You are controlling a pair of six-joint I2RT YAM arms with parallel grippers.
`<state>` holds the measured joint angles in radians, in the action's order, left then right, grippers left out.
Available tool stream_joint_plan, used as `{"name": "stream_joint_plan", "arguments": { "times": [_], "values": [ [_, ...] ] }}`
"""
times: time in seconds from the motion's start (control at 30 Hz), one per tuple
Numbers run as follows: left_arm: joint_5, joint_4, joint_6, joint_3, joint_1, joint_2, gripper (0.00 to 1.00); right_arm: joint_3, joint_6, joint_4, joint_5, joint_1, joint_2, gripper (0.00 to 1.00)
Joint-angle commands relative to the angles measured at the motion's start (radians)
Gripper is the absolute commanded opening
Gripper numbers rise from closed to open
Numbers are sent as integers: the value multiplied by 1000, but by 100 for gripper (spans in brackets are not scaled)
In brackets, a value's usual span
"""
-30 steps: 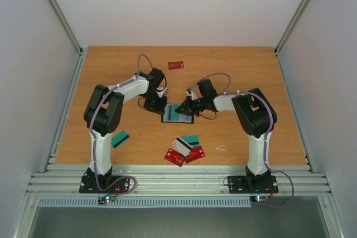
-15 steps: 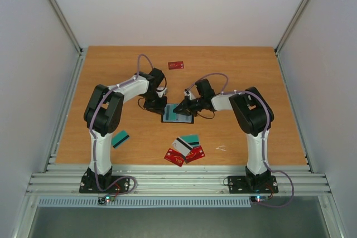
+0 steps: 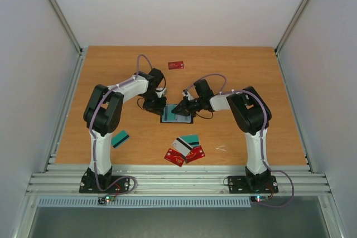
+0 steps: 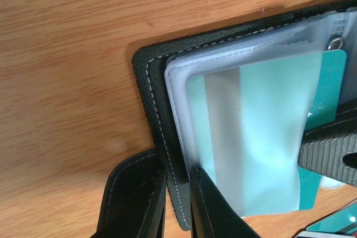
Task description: Put the credit cards into the card holder
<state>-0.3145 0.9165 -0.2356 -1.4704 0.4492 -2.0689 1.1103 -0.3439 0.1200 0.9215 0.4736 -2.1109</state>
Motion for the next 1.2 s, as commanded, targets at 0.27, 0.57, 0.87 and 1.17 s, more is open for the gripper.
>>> {"name": "stream_joint_plan", "arguments": {
  "times": [0.27, 0.57, 0.87, 1.17],
  "values": [
    [-27, 35, -7, -5, 9, 57, 26, 46, 18, -82, -14, 26, -30, 5],
    [-36, 15, -20, 8, 9, 47, 27, 81, 26, -111, -3, 27, -50, 12],
    [-16, -1, -6, 26, 9, 20, 26, 108, 47, -200, 11, 26, -36, 18],
    [35, -4, 1, 38, 9, 0, 23, 202, 160, -450, -36, 26, 32, 35]
  ]
}}
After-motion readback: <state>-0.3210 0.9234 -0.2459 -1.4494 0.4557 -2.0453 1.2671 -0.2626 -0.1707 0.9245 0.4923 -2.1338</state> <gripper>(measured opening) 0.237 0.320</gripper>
